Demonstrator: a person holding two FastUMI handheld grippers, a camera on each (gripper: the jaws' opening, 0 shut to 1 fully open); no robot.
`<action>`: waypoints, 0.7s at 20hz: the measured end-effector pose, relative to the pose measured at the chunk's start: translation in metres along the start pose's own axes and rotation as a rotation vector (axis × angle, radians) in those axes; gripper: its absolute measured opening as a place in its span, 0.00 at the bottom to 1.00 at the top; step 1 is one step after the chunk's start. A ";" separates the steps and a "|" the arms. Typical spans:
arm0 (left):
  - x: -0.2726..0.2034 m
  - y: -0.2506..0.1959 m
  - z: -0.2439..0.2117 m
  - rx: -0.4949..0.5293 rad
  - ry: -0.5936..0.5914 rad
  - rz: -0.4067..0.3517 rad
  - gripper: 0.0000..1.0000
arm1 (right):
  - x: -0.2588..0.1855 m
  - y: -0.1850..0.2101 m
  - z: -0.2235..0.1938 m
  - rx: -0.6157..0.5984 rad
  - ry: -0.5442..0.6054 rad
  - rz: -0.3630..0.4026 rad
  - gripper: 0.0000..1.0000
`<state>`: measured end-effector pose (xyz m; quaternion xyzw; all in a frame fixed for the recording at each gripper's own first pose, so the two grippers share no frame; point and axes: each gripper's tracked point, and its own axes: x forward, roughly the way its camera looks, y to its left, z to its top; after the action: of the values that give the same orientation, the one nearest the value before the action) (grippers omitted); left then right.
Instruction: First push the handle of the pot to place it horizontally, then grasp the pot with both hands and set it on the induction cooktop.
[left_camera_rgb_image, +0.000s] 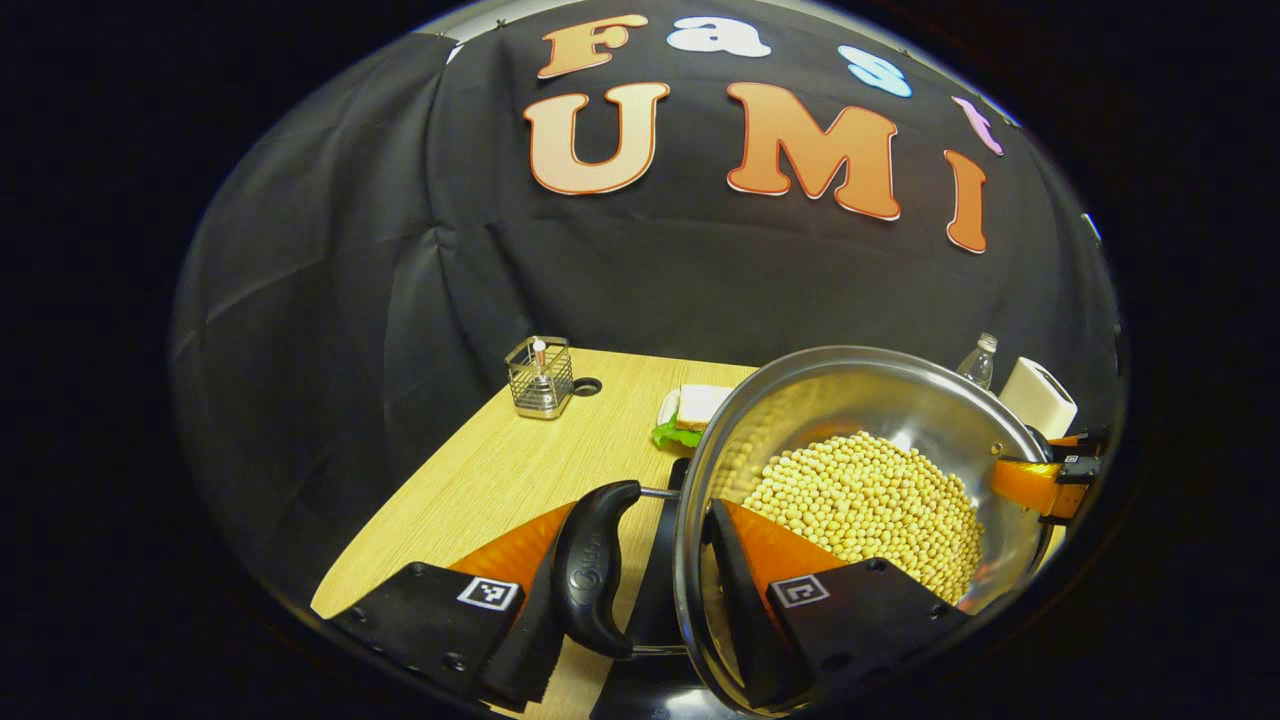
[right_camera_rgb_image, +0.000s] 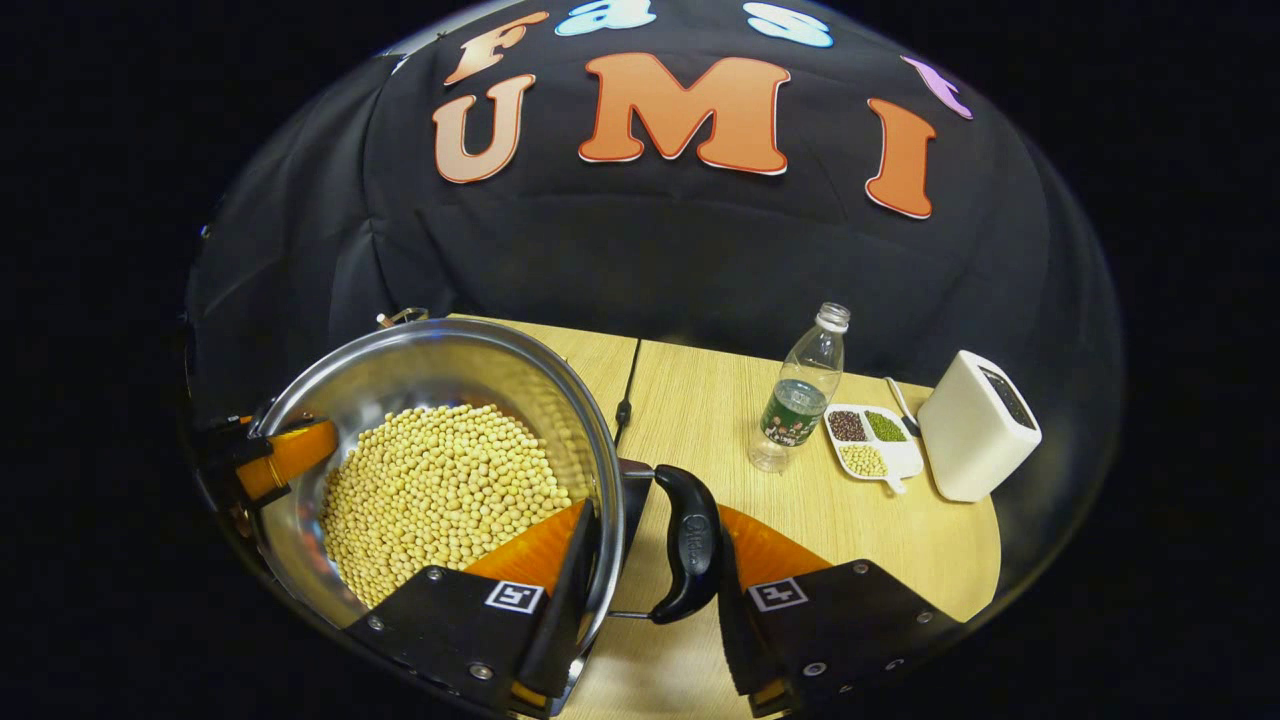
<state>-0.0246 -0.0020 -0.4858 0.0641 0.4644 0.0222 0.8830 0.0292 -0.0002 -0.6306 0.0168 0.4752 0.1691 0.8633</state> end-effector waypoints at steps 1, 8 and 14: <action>-0.001 0.000 0.001 -0.007 0.006 0.002 0.77 | 0.003 0.000 -0.002 0.000 0.009 0.001 0.60; -0.002 0.000 0.002 -0.026 0.031 0.012 0.77 | 0.029 0.011 -0.015 0.000 0.042 0.007 0.60; -0.003 0.000 0.002 -0.045 0.057 0.021 0.75 | 0.046 0.015 -0.024 0.009 0.069 0.008 0.60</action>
<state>-0.0250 -0.0024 -0.4822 0.0484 0.4879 0.0436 0.8705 0.0279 0.0249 -0.6781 0.0168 0.5056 0.1710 0.8455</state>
